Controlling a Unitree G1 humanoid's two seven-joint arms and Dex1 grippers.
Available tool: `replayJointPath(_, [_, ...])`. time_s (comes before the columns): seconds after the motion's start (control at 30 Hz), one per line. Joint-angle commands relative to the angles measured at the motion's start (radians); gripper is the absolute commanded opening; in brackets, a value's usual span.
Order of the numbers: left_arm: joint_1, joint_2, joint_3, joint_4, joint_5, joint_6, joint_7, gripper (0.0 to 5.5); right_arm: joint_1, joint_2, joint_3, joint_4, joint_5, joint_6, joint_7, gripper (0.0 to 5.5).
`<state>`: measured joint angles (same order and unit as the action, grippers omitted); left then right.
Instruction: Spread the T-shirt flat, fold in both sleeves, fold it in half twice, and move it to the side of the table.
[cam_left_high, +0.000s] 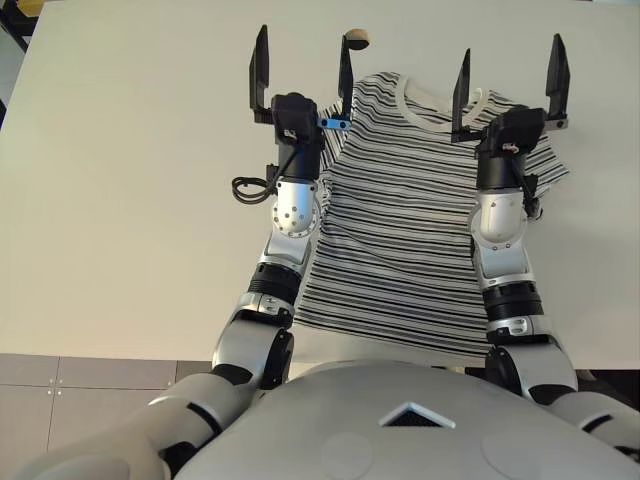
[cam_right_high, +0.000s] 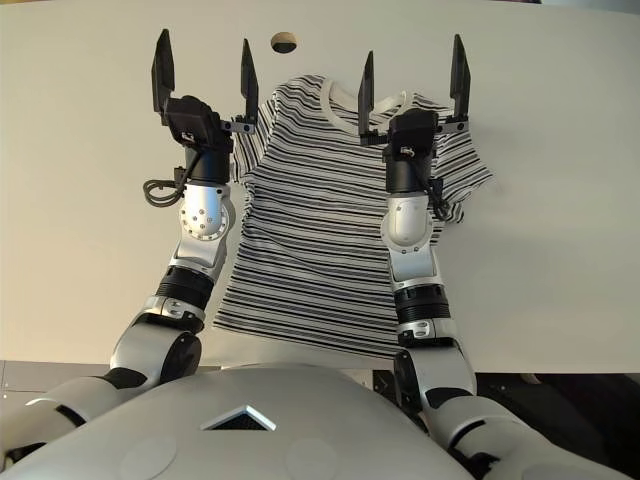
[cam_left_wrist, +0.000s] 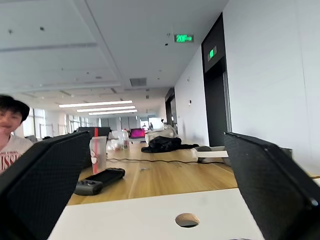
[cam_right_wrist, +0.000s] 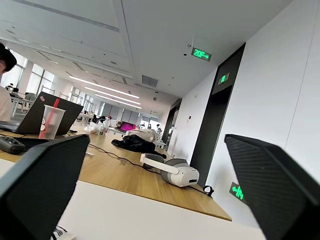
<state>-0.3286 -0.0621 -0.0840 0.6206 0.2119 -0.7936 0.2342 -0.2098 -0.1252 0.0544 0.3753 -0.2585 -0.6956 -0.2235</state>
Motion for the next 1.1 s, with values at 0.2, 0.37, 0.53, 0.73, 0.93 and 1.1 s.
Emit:
replayJointPath(0.2, [-0.073, -0.011, -0.002, 0.138, 0.035, -0.036, 0.043, 4.85, -0.005, -0.002, -0.034, 0.096, 0.034, -0.076, -0.007, 4.76])
replayJointPath(0.37, [-0.111, -0.018, 0.013, 0.235, 0.038, -0.046, 0.071, 4.85, -0.028, 0.000, -0.029, 0.216, 0.060, -0.136, 0.024, 4.76])
replayJointPath(0.53, [-0.127, -0.017, 0.028, 0.283, 0.014, -0.078, 0.078, 4.37, -0.053, -0.003, -0.027, 0.266, 0.016, -0.211, 0.000, 4.72])
replayJointPath(0.73, [-0.119, -0.016, 0.029, 0.328, -0.043, -0.115, -0.003, 4.37, -0.128, 0.013, -0.029, 0.435, 0.024, -0.258, 0.000, 4.72])
replayJointPath(0.93, [-0.116, -0.007, 0.059, 0.388, -0.082, -0.151, -0.026, 4.37, -0.205, 0.046, -0.044, 0.617, 0.130, -0.321, 0.111, 4.72])
replayJointPath(1.1, [-0.139, 0.005, 0.093, 0.436, -0.080, -0.191, 0.022, 4.37, -0.252, 0.060, -0.026, 0.626, 0.072, -0.362, 0.065, 4.72])
